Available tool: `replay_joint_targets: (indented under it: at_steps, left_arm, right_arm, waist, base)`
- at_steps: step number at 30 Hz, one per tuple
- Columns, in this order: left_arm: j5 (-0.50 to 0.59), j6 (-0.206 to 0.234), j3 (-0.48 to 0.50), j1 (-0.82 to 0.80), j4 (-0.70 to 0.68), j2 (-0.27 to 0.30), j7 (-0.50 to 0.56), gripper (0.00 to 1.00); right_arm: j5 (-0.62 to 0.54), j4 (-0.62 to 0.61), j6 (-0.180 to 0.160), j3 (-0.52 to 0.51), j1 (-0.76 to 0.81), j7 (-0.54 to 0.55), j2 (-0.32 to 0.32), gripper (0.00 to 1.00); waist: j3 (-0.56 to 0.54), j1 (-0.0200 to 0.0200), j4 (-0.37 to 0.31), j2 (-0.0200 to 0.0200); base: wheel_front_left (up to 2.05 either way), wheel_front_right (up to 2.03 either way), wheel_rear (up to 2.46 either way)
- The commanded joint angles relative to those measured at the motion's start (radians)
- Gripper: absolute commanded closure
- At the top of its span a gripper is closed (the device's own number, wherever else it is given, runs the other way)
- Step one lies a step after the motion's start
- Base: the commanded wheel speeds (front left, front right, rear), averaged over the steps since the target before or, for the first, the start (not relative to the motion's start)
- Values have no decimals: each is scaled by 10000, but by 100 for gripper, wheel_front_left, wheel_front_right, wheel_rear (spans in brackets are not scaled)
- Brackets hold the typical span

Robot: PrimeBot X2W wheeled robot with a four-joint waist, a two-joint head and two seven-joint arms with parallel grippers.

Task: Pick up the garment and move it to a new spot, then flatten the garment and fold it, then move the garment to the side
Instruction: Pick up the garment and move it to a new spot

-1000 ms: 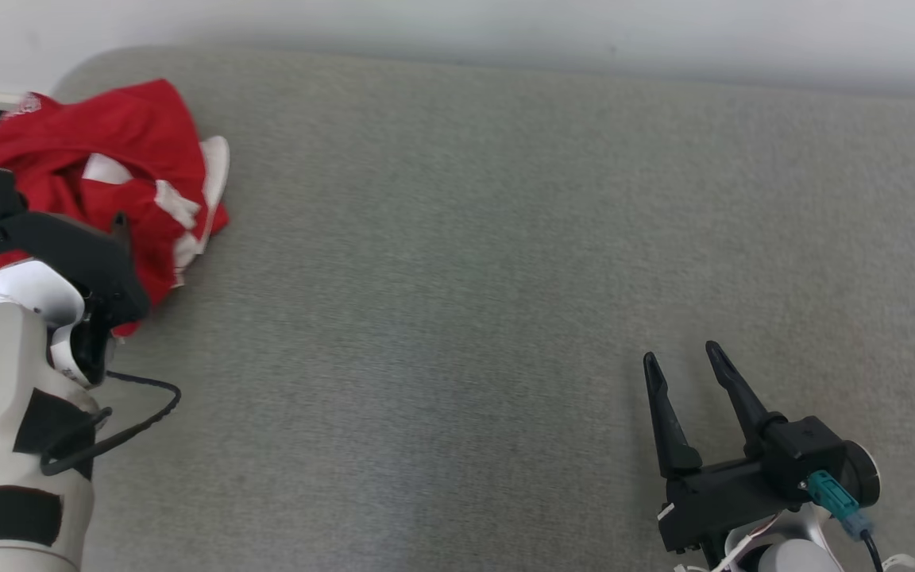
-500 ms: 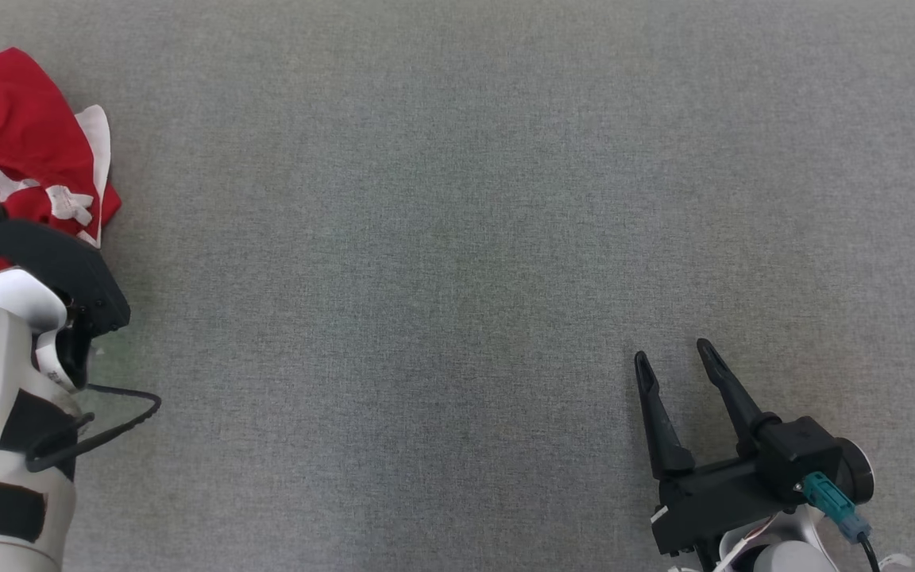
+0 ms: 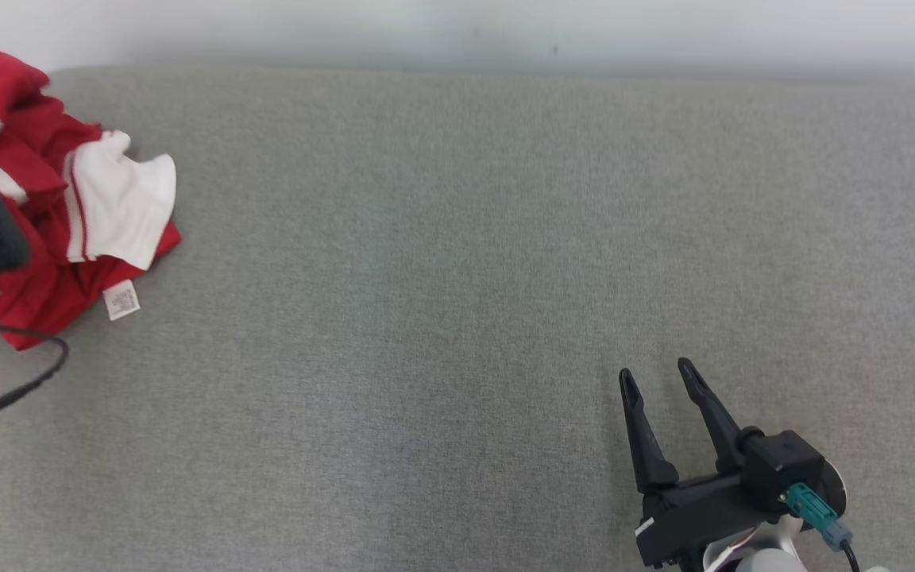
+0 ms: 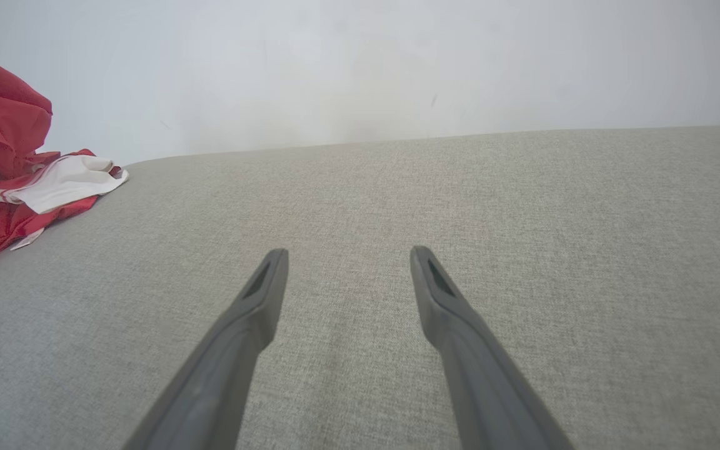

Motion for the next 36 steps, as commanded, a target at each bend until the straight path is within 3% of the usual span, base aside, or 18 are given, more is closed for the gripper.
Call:
replay_joint_targets:
  at_steps: [1, 6, 14, 22, 27, 32, 36]
  left_arm:
    - [92, -61, -77, -213, -280, 159, -4, 100]
    - [-18, -300, -263, -468, -1203, 243, 129, 100]
    - [-454, -475, -782, -738, -3107, -352, 285, 100]
    - [-1243, -547, -1322, -134, -5328, -1506, 85, 100]
    - [-1424, -534, -2004, 668, -6635, -2076, 289, 100]
    - [-1281, -516, -2523, 1353, -6946, -2219, 494, 100]
    - [-1579, -511, -2873, 2142, -6847, -2689, 423, 100]
  right_arm:
    - [100, 136, -21, 5, -22, -135, 46, 0]
    - [616, 587, -21, -40, 81, -429, 55, 0]
    - [888, 1005, -21, -360, 144, -731, 52, 0]
    - [766, 1078, -21, -725, 61, -802, 50, 0]
    - [801, 1062, -21, -672, -51, -807, 51, 0]
    - [829, 1022, -21, -668, -59, -815, 52, 0]
    - [850, 958, -21, -731, -15, -816, 53, 0]
  waist:
    - [-592, 1, 178, -1]
    - [-1171, 1, 242, -1]
    - [-1822, 1, -246, -1]
    - [-1942, 1, -1639, -1]
    - [-1754, 1, -2889, -1]
    - [-1574, 1, -3529, -1]
    - [-1343, 1, -3832, -1]
  base:
    - [0, 0, 0]
    - [0, 0, 0]
    - [0, 0, 0]
    - [0, 0, 0]
    - [0, 0, 0]
    - [0, 0, 0]
    - [0, 0, 0]
